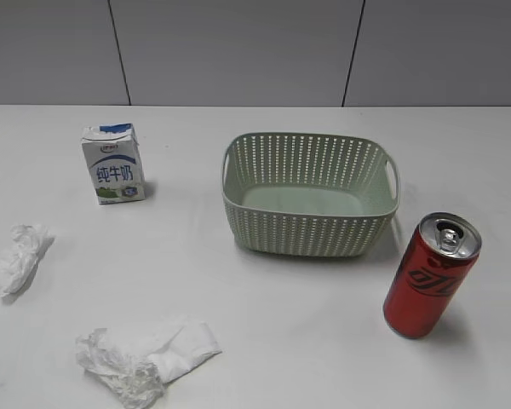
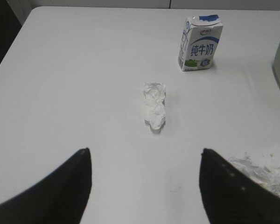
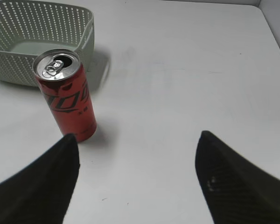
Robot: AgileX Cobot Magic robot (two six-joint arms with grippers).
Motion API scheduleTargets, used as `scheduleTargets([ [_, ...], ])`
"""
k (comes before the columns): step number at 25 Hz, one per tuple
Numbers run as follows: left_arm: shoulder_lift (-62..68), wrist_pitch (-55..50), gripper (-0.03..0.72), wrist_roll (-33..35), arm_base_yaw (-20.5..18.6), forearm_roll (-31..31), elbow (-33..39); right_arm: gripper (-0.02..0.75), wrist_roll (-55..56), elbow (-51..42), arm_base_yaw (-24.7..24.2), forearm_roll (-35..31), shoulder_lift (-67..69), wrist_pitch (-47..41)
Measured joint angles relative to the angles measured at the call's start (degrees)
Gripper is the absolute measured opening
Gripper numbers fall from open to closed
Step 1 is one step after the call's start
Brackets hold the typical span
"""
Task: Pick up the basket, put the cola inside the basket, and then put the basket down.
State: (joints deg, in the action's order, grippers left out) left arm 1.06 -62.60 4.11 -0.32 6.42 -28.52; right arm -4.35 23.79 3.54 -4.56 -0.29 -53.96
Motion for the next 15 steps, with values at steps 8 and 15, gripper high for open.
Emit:
scheduleTargets([
  [8,0.00,0.00,0.535,0.00,0.00,-0.22,0.00,0.585,0.00,0.00,0.00,0.00,0.00,0.00],
  [15,0.00,0.00,0.532,0.00,0.00,-0.38,0.00,0.585,0.00,0.00,0.00,0.00,0.00,0.00],
])
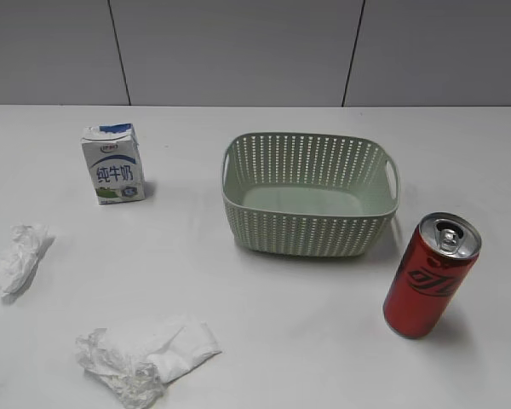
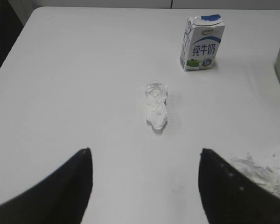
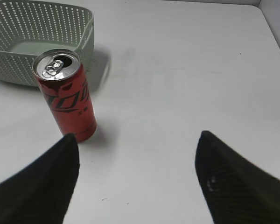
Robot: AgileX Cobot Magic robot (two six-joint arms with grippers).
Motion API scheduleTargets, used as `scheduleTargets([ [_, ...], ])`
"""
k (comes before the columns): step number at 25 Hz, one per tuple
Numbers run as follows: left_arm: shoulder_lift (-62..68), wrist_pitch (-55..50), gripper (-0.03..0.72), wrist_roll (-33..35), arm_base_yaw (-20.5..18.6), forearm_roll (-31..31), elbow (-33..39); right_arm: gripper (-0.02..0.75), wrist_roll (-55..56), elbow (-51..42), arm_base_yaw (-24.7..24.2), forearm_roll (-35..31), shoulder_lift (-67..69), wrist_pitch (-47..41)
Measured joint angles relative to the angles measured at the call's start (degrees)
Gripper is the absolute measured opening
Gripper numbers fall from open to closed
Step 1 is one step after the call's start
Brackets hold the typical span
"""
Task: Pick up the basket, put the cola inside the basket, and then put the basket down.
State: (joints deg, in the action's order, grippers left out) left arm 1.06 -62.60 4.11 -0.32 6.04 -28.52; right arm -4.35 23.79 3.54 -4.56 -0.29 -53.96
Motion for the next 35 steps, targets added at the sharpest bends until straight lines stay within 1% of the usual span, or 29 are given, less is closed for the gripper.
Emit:
scheduleTargets([
  [12,0.00,0.05,0.519,0.00,0.00,0.00,0.00,0.585,0.00,0.00,0.00,0.00,0.00,0.00],
  [17,3.67,1.35,0.518,0.00,0.00,0.00,-0.53,0.585,0.00,0.00,0.00,0.00,0.00,0.00],
  [22,13.78,5.76,0.520,0.00,0.27,0.33,-3.94,0.585,0.00,0.00,0.00,0.00,0.00,0.00],
  [27,25.92,9.89,0.520,0.00,0.55,4.71,-9.26,0.585,0.00,0.00,0.00,0.00,0.00,0.00],
  [31,37.75,10.78,0.520,2.30,0.55,8.54,-15.47,0.585,0.00,0.00,0.00,0.00,0.00,0.00],
  [35,49.34,10.98,0.520,3.37,0.55,12.74,-23.53,0.585,0.00,0.00,0.00,0.00,0.00,0.00],
])
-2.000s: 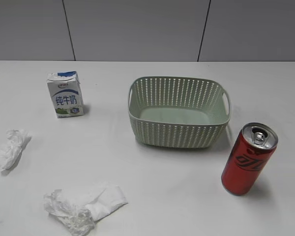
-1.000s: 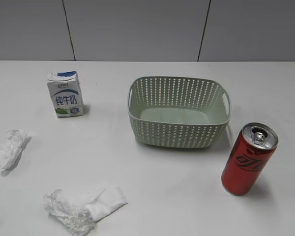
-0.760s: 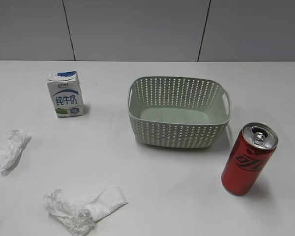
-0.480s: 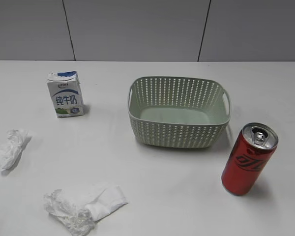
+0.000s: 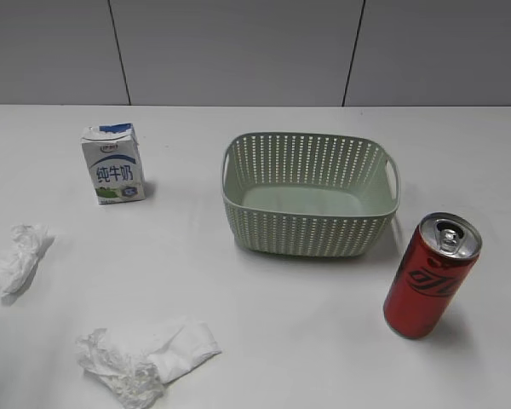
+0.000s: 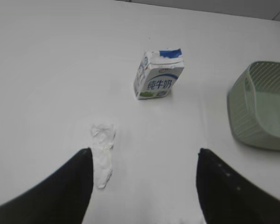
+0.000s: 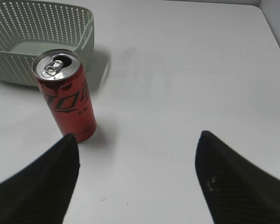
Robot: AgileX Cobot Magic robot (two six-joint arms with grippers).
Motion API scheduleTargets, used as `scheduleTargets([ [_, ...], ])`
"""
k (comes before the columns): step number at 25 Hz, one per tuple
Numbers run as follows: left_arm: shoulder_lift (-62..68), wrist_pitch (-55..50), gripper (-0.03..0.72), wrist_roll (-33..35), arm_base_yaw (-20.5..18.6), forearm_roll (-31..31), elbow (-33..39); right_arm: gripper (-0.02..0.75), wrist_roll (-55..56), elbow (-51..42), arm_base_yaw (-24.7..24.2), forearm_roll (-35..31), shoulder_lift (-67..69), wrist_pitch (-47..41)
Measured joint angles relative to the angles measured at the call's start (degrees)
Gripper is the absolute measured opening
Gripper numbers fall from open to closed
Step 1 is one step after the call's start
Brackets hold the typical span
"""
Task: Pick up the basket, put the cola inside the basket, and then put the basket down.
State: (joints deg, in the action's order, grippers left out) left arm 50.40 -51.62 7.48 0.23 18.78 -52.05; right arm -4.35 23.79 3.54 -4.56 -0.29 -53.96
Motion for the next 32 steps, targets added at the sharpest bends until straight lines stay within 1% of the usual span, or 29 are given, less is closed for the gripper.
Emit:
scheduleTargets([
  [4,10.93,0.07,0.521,1.05,0.56,3.84,-8.51,0.585,0.00,0.00,0.00,0.00,0.00,0.00],
  [7,18.54,0.07,0.521,1.17,2.82,4.43,-14.43,0.585,0.00,0.00,0.00,0.00,0.00,0.00],
  [14,35.60,-0.56,0.521,0.47,14.14,4.27,-28.13,0.585,0.00,0.00,0.00,0.00,0.00,0.00],
  [17,43.17,-1.75,0.521,-2.92,19.55,0.66,-34.64,0.585,0.00,0.00,0.00,0.00,0.00,0.00],
  [21,53.64,-7.12,0.521,-8.46,25.96,-8.43,-44.26,0.585,0.00,0.00,0.00,0.00,0.00,0.00],
  [23,58.99,-9.63,0.521,-11.37,28.47,-11.11,-49.38,0.585,0.00,0.00,0.00,0.00,0.00,0.00],
  [26,66.10,-12.92,0.521,-14.16,30.34,-11.83,-56.47,0.585,0.00,0.00,0.00,0.00,0.00,0.00],
  [29,72.47,-16.78,0.521,-15.51,31.09,-12.17,-62.82,0.585,0.00,0.00,0.00,0.00,0.00,0.00],
  [32,77.54,-17.76,0.521,-16.09,31.64,-12.40,-67.23,0.585,0.00,0.00,0.00,0.00,0.00,0.00],
])
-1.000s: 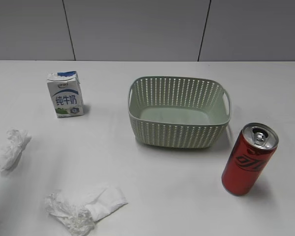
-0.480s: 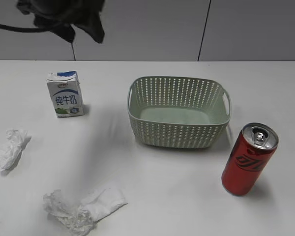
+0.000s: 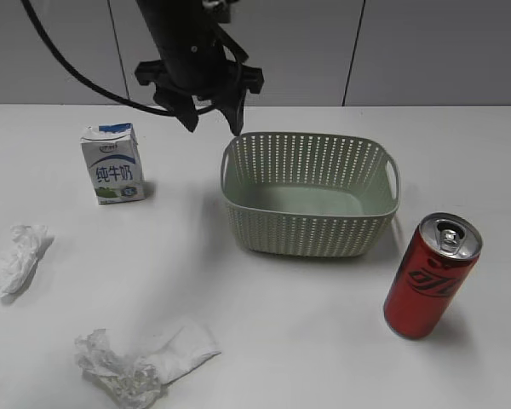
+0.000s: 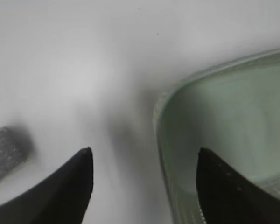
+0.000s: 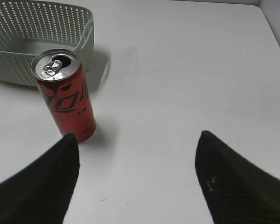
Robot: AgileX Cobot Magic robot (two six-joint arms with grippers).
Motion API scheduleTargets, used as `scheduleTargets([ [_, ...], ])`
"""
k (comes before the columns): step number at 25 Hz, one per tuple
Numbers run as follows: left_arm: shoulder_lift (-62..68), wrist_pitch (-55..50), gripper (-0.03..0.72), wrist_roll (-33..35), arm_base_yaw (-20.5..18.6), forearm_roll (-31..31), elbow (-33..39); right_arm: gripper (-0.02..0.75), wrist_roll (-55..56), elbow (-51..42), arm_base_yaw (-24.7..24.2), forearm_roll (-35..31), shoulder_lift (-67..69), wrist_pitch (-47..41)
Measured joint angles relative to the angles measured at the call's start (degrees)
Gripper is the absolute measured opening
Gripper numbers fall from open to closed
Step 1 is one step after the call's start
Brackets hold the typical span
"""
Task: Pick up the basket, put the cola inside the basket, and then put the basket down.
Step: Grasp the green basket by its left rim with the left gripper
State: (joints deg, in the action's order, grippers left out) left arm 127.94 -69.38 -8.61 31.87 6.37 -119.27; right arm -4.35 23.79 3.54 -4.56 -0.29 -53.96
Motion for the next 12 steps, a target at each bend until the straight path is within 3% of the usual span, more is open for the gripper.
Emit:
scheduleTargets([
  [12,10.76,-0.37,0.519,-5.32,0.88,0.02,-1.89,0.585,0.00,0.00,0.00,0.00,0.00,0.00],
])
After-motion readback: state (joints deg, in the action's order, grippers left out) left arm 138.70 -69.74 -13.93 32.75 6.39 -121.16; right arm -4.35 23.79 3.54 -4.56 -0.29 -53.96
